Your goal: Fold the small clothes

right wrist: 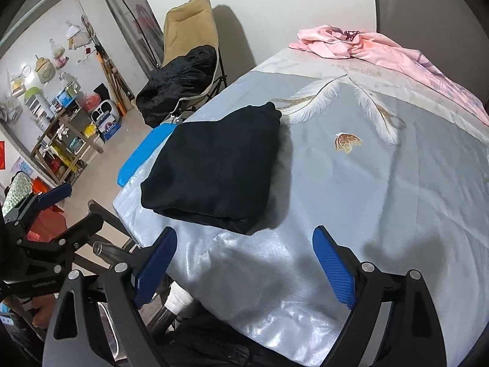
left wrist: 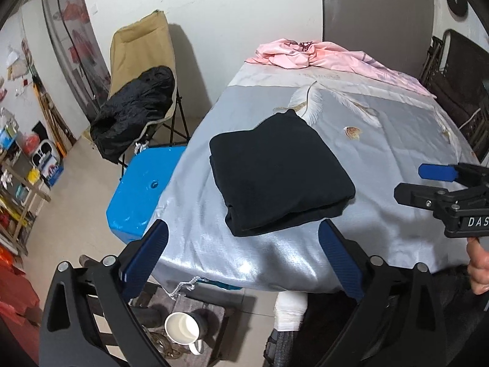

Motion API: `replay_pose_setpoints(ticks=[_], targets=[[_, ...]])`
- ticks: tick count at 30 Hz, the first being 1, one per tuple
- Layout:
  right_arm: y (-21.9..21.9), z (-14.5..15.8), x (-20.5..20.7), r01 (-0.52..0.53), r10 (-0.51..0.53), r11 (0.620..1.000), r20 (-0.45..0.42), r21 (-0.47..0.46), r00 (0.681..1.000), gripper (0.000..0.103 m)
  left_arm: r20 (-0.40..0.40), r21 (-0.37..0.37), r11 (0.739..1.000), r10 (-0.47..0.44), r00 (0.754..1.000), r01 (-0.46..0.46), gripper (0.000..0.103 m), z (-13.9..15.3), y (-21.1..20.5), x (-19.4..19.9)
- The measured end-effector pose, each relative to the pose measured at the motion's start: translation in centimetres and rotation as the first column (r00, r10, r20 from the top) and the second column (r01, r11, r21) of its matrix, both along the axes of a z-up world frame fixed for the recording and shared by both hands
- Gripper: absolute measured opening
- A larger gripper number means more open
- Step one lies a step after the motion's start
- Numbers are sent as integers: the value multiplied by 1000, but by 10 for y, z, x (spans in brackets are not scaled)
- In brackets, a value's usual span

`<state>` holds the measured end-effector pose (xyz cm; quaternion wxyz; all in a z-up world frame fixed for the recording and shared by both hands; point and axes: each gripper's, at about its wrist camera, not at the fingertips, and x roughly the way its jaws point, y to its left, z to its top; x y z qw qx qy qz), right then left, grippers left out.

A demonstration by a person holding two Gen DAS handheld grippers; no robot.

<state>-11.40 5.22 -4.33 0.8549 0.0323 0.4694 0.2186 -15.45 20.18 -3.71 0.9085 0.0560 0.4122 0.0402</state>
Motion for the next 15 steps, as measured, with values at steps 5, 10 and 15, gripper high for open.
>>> replay_pose_setpoints(ticks=[5,10,15], targets=[[0,-1,2,-5,5,1000,-6,-4,1000,91,-1,0,1000,4,1000,-4,96,0,0,0],[0,-1,0,-3,3,1000,3,-3,1000,91,-12,8,1000,26,1000,-26,96,-2,1,2],[-1,0,-1,-2,2,1000,7,-1,1000,91,-5,18,1000,18,1000,-18,96,0,-1,2]])
